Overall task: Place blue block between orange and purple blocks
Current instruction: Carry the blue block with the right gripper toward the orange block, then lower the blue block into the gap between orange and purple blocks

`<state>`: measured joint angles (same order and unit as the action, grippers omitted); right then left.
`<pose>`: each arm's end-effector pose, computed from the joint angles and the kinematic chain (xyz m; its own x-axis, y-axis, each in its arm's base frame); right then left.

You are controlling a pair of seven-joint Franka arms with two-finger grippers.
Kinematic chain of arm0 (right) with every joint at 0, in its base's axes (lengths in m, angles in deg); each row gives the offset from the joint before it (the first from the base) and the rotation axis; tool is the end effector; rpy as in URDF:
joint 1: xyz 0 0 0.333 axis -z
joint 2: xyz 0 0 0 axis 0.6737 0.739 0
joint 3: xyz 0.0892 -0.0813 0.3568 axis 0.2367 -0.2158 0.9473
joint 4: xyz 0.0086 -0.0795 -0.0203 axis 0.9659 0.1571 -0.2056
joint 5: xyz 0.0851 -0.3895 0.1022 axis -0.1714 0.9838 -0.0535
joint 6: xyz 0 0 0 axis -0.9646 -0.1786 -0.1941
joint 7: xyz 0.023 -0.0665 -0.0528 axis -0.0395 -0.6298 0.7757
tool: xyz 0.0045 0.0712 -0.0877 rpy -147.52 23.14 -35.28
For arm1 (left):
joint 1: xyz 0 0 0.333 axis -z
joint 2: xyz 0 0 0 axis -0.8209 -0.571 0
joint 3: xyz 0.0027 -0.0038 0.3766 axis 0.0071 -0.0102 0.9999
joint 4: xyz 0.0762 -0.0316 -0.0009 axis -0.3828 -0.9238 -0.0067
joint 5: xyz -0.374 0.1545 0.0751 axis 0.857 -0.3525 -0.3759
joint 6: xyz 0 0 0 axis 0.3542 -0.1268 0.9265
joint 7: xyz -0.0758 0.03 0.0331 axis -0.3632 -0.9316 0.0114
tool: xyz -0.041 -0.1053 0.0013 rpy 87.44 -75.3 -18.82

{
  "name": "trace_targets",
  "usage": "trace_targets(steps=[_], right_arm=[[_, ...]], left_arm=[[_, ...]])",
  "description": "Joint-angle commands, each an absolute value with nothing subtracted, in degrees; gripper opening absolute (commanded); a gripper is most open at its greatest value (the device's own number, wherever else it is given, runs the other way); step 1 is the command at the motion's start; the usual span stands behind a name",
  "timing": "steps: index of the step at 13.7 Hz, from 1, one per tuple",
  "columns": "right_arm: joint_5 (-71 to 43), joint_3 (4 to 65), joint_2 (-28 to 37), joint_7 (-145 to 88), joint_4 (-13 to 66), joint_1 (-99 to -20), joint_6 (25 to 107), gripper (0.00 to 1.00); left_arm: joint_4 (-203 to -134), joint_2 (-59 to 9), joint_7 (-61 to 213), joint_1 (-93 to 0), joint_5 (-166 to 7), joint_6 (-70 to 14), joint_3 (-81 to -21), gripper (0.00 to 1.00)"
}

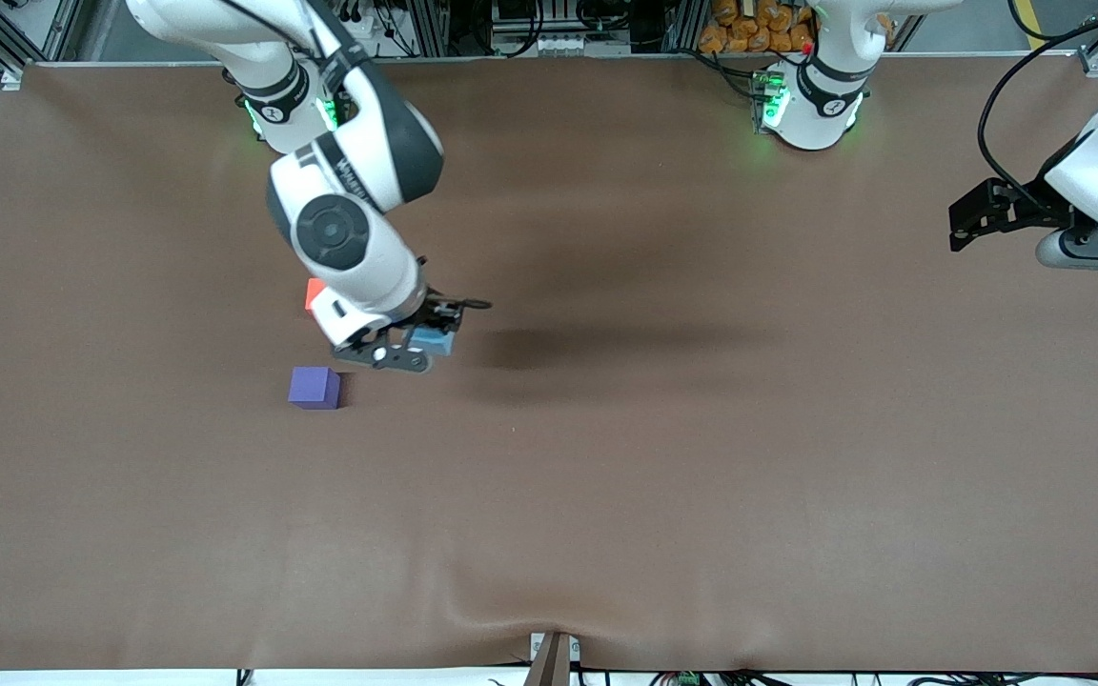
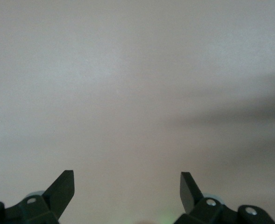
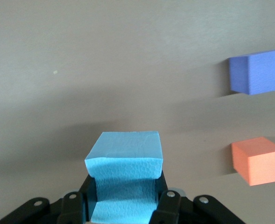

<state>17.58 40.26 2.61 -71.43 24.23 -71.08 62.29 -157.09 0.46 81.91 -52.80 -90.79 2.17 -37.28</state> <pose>0.5944 0.3379 0.4167 0.9711 -0.1909 -0.1430 -0.1928 -0.9812 0.0010 0.5665 -0.0646 0.6845 0.9937 -0.1077 -0.0297 -0.1088 -0.9933 -0.0385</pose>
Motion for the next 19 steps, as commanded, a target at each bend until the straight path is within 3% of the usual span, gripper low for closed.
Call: trace_targets(steps=[1,11,19], right_arm=[[18.08,41.25,-1.45,-64.89,30.05,-66.1,61.79,0.0],[18.17,41.34,-4.88,-43.6,43.32,-52.64,67.04,0.0],[18.08,41.34,-5.59,-40.77,51.32,-51.32,76.71,0.0]], left_arm=[[-156.41,0.63,83.22,-52.72,-91.05,2.87,-37.59,1.0],[-156.32,0.19,82.86,-52.36,-91.22,2.52,-39.7,1.0],[-156.41,0.1,82.42,-52.98,-91.22,1.81,-39.7,1.0]])
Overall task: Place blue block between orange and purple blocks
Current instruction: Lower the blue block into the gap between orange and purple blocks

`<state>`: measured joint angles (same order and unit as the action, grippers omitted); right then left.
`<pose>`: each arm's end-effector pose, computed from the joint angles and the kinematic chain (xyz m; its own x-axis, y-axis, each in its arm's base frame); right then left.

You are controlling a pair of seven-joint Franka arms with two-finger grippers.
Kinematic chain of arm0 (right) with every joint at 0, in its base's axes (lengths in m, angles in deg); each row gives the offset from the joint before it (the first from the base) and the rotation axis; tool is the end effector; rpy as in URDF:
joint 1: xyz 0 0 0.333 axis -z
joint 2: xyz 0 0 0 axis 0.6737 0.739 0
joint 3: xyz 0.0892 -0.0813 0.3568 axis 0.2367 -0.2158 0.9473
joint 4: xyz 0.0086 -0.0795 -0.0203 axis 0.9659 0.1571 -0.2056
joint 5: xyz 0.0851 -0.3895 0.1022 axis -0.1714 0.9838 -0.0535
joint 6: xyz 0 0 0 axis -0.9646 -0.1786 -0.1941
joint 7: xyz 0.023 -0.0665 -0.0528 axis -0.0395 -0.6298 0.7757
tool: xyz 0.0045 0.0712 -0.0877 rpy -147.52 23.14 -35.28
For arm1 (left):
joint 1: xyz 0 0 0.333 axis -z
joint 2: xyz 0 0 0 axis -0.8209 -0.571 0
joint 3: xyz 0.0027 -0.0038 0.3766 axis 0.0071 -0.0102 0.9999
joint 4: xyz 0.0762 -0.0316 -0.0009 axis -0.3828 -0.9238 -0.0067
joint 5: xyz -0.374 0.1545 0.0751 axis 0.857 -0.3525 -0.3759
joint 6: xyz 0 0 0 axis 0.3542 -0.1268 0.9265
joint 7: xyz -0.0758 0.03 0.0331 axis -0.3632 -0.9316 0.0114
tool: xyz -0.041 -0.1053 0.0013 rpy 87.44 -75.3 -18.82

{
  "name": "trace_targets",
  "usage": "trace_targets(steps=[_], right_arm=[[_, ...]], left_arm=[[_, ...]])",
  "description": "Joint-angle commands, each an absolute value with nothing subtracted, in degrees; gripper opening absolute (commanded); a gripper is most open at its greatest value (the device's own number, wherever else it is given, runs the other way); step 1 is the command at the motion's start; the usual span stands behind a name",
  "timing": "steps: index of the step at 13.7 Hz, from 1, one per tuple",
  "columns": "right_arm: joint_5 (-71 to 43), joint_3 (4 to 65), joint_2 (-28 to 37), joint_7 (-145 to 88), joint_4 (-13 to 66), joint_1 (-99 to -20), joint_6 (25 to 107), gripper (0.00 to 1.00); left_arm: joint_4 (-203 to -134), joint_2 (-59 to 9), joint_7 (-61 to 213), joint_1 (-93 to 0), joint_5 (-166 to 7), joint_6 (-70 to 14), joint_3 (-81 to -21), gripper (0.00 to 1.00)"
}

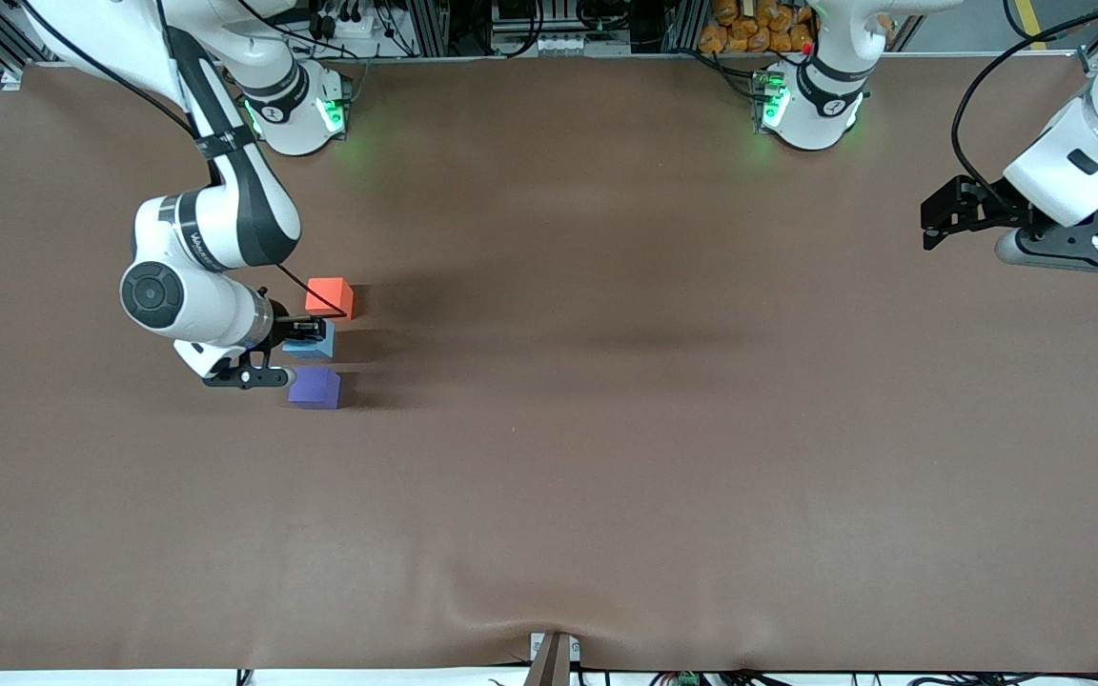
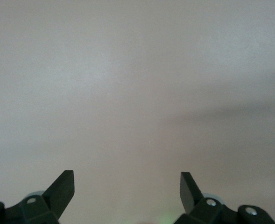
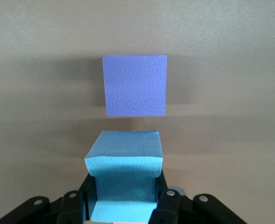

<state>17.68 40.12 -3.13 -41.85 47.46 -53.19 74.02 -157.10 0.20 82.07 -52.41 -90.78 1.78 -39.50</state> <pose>0.5733 0.1162 0.3160 0.9754 -0.0079 -0.2203 -0.0162 -0.9992 -0.0358 0.5653 -0.0905 0.6825 0.9874 -0.1559 -0.0277 -0.1569 -0.9869 -0.0376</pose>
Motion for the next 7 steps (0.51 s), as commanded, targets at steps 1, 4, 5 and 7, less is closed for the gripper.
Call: trace_targets(steps=[1,4,5,7], right_arm=[[18.08,41.43,-5.59,-40.69,52.55,-51.14,78.29,0.0],[17.91,41.43,-5.32,-40.51,54.32,-51.23,81.47,0.0],[17.73,41.43,-5.15,-40.51,54.5,-51.23,81.82,0.0],[17.64,41.43,-4.97,-40.51,56.16,-51.58,84.98,0.0]], left_arm=[[-156.41,0.1,82.42,-52.98,-91.22,1.81,-39.61,1.0],[-156.5,-0.17,82.07,-52.72,-91.66,1.81,-39.7,1.0],[-156.67,-0.51,82.07,-52.8,-91.66,1.81,-39.61,1.0],[-156.68,-0.61,82.34,-53.15,-91.23,1.9,-39.61,1.0]])
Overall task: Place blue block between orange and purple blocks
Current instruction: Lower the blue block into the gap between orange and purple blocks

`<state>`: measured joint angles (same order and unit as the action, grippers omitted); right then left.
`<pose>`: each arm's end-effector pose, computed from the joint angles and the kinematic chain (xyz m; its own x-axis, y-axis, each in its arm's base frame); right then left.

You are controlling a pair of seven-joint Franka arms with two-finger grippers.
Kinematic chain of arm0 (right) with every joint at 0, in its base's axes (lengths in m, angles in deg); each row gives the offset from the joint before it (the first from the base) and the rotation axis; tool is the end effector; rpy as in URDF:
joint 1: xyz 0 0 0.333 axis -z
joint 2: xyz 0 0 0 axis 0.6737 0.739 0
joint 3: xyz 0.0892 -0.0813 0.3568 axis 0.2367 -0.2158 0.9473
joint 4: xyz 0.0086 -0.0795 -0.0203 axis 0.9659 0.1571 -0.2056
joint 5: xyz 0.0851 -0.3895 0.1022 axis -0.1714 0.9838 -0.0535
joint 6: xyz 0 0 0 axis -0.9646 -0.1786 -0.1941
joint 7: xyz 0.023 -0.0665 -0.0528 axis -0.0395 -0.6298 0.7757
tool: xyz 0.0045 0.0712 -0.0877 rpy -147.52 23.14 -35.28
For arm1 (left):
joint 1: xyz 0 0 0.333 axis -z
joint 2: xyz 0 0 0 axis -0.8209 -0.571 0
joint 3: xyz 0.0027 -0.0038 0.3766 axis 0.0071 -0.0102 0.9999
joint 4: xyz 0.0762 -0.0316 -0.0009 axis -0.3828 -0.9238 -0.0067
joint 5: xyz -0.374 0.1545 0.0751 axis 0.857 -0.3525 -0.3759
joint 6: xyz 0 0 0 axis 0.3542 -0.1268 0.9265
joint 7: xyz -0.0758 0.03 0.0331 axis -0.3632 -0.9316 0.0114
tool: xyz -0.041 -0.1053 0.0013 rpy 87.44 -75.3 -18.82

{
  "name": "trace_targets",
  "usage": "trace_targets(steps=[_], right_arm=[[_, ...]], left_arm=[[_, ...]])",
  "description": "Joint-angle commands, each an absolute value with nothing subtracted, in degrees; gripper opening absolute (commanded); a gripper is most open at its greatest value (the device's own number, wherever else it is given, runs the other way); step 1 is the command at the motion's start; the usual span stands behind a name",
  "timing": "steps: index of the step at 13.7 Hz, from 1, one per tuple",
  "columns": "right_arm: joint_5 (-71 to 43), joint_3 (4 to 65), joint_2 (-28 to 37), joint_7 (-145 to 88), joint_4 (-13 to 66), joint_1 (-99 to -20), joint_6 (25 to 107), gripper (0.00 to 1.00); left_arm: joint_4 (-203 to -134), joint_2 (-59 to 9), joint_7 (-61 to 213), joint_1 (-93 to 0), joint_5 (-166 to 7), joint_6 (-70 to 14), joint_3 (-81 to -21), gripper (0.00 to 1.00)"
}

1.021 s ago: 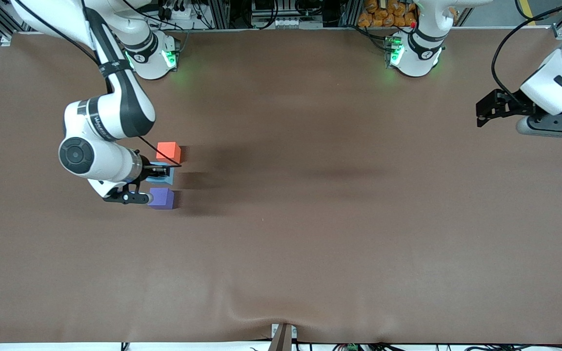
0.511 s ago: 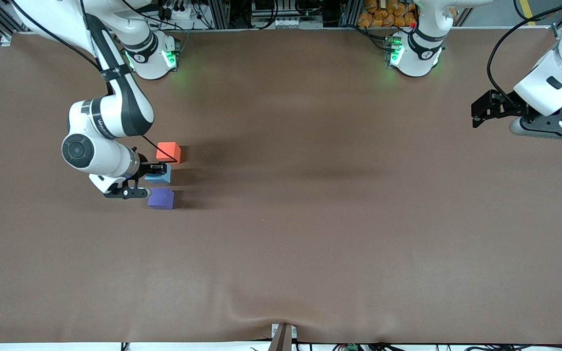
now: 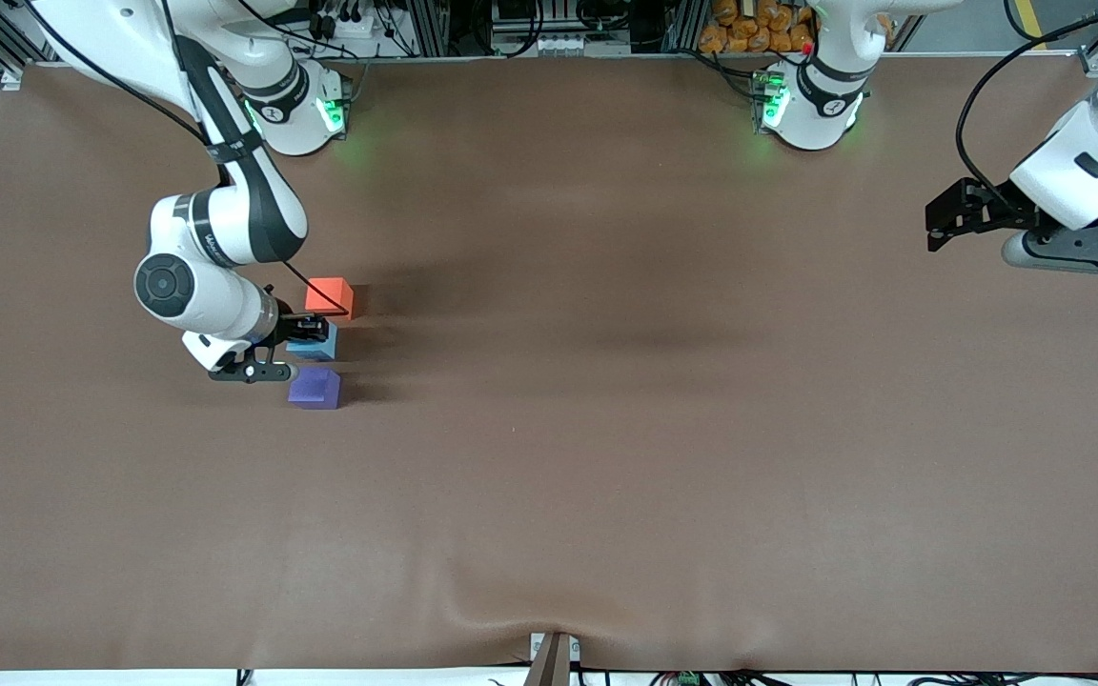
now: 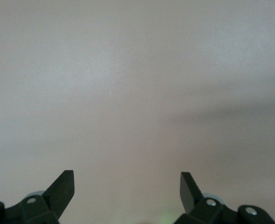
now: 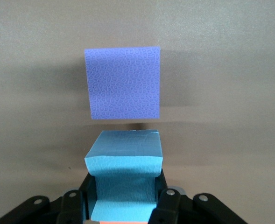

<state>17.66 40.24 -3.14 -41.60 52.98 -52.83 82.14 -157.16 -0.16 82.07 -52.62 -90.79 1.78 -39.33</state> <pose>0.5566 0.1087 0.2871 0.9844 -0.0169 -0.1753 -0.0237 -0.9990 -0.0371 0.5680 -0.0868 0.6784 0.9882 -0.1493 -0.0350 -0.1506 -0.9879 -0.0371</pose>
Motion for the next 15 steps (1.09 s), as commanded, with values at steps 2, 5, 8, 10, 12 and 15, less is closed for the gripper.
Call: trace_targets(steps=[2,5,8,10,12,15], right_arm=[[17.64,41.43,-4.88,-40.42,56.6,-51.49,85.25,0.0],[17.64,41.43,-4.53,-40.42,58.0,-51.58,88.58,0.0],[17.64,41.51,-3.83,-40.42,59.15,-51.84,91.22,0.0],[17.64,41.51,-3.22,-40.51,59.77,-52.02,93.24,0.0],[17.64,41.51,-3.21,-40.51,59.77,-52.02,93.25,0.0],[17.64,41.6,-2.69,-40.51,59.77,-52.02,93.69,0.0]], left_arm=[[-156.85,-0.61,82.07,-53.07,-91.22,1.99,-39.61,1.0],[-157.2,-0.78,82.07,-53.07,-91.75,2.69,-39.61,1.0],[-157.47,-0.87,82.07,-53.07,-91.75,3.05,-39.61,1.0],[-157.47,-0.96,81.99,-52.89,-91.84,2.96,-39.61,1.0],[-157.56,-0.96,81.98,-53.07,-91.84,3.04,-39.61,1.0],[-157.64,-0.96,81.98,-53.16,-91.84,3.04,-39.61,1.0]])
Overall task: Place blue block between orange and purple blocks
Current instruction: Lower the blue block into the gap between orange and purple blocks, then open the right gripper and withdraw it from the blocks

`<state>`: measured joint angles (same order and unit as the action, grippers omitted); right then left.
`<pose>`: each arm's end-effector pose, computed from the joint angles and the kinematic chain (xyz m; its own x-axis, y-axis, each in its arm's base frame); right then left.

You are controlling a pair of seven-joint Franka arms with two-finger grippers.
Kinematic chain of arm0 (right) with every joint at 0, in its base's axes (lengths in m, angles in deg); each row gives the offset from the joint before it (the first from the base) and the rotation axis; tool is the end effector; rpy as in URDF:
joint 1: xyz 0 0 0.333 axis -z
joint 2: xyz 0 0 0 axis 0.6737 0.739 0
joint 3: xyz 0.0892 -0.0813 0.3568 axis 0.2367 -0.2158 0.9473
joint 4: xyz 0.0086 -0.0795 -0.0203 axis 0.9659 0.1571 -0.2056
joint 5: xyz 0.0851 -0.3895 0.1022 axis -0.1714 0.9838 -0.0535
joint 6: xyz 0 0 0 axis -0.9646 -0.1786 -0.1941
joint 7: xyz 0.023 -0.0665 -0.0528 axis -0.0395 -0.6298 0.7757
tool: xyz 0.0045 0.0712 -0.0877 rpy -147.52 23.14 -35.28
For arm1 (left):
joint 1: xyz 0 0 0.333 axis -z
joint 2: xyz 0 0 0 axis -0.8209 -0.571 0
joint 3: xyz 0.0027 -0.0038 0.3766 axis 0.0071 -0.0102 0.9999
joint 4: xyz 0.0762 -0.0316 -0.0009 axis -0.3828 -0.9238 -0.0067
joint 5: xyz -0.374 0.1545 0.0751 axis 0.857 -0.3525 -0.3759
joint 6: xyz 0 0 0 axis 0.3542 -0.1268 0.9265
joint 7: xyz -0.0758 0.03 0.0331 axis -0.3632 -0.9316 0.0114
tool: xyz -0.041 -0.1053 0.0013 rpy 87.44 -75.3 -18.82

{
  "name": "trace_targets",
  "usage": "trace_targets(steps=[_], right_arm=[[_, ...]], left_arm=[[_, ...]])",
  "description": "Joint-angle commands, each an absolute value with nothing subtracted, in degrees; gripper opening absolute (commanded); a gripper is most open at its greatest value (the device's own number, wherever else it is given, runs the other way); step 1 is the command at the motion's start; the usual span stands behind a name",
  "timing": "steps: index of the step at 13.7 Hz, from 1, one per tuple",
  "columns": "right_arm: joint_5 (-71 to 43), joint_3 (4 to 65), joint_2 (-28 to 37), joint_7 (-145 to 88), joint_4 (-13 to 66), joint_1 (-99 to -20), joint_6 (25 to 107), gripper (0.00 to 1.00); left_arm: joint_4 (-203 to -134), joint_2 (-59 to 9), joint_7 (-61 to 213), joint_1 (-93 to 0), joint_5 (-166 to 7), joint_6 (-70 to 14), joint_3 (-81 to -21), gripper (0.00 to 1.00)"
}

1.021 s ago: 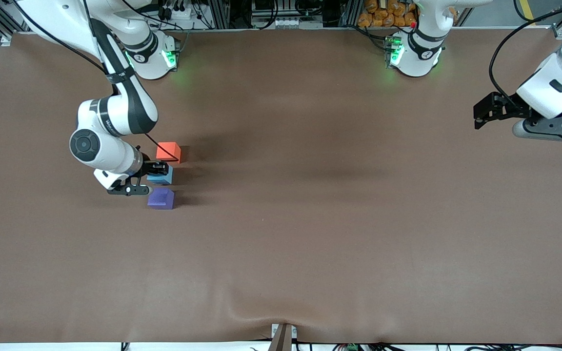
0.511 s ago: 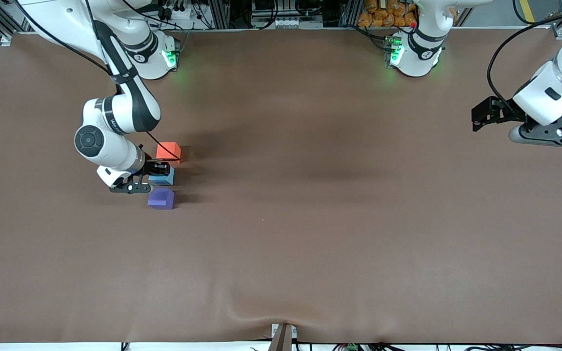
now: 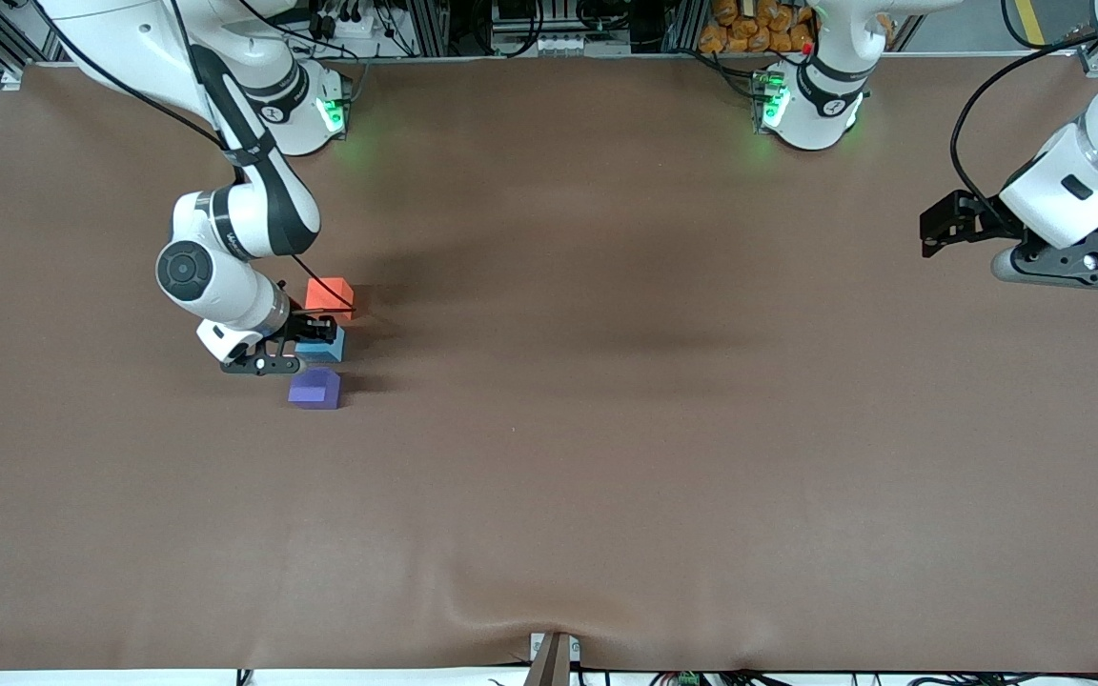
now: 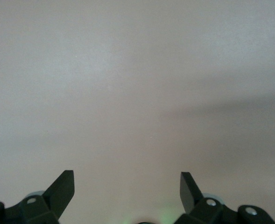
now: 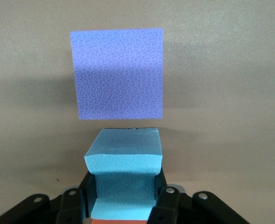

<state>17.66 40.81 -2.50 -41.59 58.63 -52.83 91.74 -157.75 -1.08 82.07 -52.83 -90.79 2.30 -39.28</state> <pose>0.5367 0.1082 0.2558 0.9929 -0.0165 -0.1180 -0.0213 -0.9990 -0.0396 0.5724 -0.0843 0.6634 0.9870 -0.1443 -0.0703 -0.1471 -0.9885 -0.0356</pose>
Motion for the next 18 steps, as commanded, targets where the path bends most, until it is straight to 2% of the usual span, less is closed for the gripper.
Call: trace_targets(steps=[1,2,3,4,5,8,10,15,18], right_arm=[[17.64,41.6,-2.6,-40.51,59.77,-52.02,93.86,0.0],[17.64,41.6,-2.34,-40.51,59.77,-51.93,93.87,0.0],[17.64,41.6,-1.81,-40.51,59.68,-51.93,93.87,0.14],[17.56,41.6,-1.63,-40.51,59.51,-51.84,93.87,0.61],[17.56,41.6,-1.72,-40.6,59.33,-51.84,93.78,1.0],[17.56,41.69,-2.07,-40.77,58.37,-51.84,92.2,1.0],[17.47,41.86,-2.86,-40.86,54.44,-51.84,85.47,1.0],[16.33,41.43,-2.95,-41.04,29.15,-50.71,56.65,1.0],[16.59,41.43,-2.6,-40.25,17.61,-46.5,48.18,1.0]], left_arm=[[-157.64,-0.96,81.98,-53.16,-91.84,3.05,-39.61,1.0],[-157.64,-0.96,81.98,-53.16,-91.84,3.05,-39.61,1.0],[-157.64,-0.96,81.98,-53.24,-91.84,3.05,-39.61,1.0],[-157.64,-0.96,81.98,-53.16,-91.84,3.05,-39.61,1.0],[-157.73,-0.96,81.98,-53.16,-91.84,3.05,-39.61,1.0],[-157.73,-0.96,81.99,-53.24,-91.84,3.48,-39.61,1.0],[-157.73,-0.96,81.98,-53.24,-91.84,3.66,-39.53,1.0],[-157.73,-0.96,81.98,-53.24,-91.92,3.66,-39.52,1.0],[-157.73,-0.96,82.07,-53.24,-91.92,3.75,-39.44,1.0]])
